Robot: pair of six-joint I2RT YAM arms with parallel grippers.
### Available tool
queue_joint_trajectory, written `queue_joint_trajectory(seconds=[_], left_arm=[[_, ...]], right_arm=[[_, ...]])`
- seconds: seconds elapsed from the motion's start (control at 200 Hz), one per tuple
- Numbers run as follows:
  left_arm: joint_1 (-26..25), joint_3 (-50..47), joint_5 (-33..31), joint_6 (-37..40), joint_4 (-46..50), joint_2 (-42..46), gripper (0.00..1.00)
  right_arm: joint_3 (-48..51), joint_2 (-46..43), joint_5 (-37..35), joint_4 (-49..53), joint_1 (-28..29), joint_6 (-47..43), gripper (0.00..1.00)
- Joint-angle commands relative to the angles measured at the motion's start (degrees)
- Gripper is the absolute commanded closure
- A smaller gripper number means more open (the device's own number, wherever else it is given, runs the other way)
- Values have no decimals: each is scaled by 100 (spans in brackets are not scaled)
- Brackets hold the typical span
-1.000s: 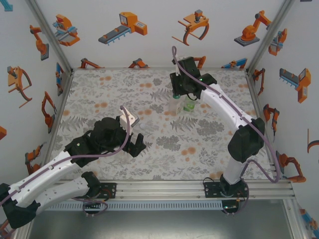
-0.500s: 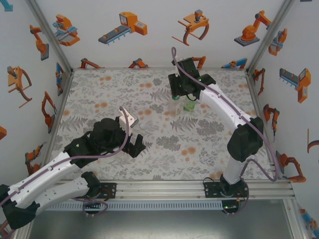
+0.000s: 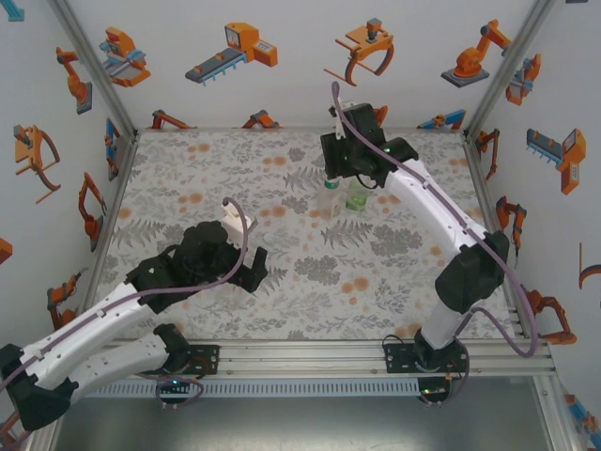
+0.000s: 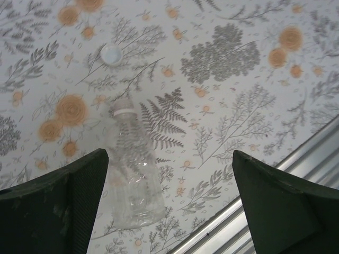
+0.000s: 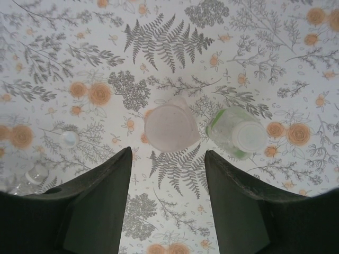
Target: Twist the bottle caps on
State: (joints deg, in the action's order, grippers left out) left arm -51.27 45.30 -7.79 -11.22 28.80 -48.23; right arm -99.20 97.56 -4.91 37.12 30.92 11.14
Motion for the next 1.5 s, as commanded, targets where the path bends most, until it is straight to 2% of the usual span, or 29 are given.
queue_joint_trajectory(seconds=[0.0,0.255,0.375,0.541,0.636,0.926,1.166,1.497], left_arm=[[45,-32,-616,-464,284,-190,9],[77,-272,-1240,-1054,404,-962,7],[182,-426,-1077,-1174,231,-1391,6],[211,-867,-1192,-1479,-247,-1691,5],[266,-1198,-888,-1660,-748,-1767,6],[266,-1374,-387,-2024,-1193,-2204,21],[266,-1239,-294,-2076,-1150,-2569,35],[201,-1137,-311,-2370,-855,-2365,34]], right_arm=[[-110,-468,42,129,-33,120,46],[668,-1248,230,116,-32,469,46],[1163,-1777,197,11,-33,630,46],[1641,-2313,215,78,-33,740,46],[1885,-2547,167,148,-33,780,46],[2380,-2854,271,191,-29,951,46],[2466,-2888,408,176,-31,1072,46],[2603,-2993,493,108,-15,1263,46]])
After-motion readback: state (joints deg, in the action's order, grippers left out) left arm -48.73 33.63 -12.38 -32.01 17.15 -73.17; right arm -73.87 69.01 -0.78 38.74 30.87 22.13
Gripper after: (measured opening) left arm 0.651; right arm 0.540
